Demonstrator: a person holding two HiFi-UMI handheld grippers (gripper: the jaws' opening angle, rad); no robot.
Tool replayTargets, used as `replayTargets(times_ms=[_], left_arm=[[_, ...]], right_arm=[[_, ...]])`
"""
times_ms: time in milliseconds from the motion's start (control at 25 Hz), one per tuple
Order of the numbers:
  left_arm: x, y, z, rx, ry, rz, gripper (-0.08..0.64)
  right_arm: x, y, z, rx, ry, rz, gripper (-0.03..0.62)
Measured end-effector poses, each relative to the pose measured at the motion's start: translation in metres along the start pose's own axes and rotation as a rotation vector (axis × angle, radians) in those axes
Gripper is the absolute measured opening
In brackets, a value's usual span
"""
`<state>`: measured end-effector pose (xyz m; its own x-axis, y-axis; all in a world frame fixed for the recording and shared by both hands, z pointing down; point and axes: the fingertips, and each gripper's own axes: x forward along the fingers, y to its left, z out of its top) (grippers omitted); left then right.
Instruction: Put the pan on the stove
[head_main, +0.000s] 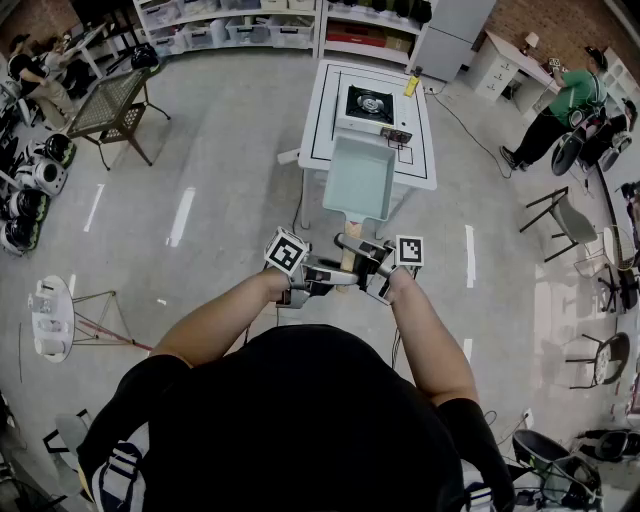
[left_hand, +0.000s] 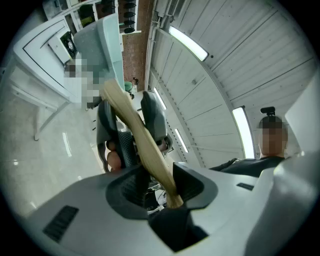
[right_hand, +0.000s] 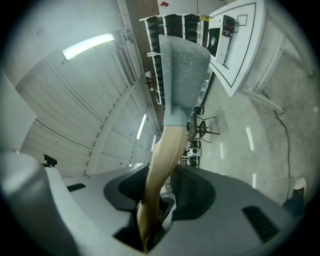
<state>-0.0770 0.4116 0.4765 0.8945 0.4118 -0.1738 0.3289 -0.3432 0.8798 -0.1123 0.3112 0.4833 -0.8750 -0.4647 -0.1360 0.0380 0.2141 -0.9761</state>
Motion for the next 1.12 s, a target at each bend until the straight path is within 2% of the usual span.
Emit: replayTargets(times_ms=[160, 360, 720, 880, 1000, 1120], left_arm=[[-0.010, 0.005, -0.001, -0.012, 0.009, 0.007, 0.152], [-0.019, 0.011, 0.005, 0.041, 0.040, 0.027, 0.152], [-0.048, 0.006, 0.014, -0.011, 0.056, -0.033, 0.152], [-0.047, 0.006, 0.013, 0.051, 0.084, -0.025, 0.152], [-0.056, 0.006, 0.017, 0.039, 0.086, -0.047, 0.152], [-0.058, 0.008, 0.024, 0.064, 0.090, -0.051, 0.152]], right_arm=[[0.007, -0.006, 0.001, -0.002, -0.008, -0.003, 0.137], [0.013, -0.009, 0.005, 0.002, -0.024, -0.006, 0.137], [0.040, -0.016, 0.015, -0.014, -0.064, 0.001, 0.135], [0.039, -0.013, 0.012, -0.017, -0.070, -0.008, 0.137], [0.047, -0.016, 0.016, -0.013, -0.076, -0.016, 0.137], [0.049, -0.016, 0.022, -0.005, -0.085, -0.024, 0.137]])
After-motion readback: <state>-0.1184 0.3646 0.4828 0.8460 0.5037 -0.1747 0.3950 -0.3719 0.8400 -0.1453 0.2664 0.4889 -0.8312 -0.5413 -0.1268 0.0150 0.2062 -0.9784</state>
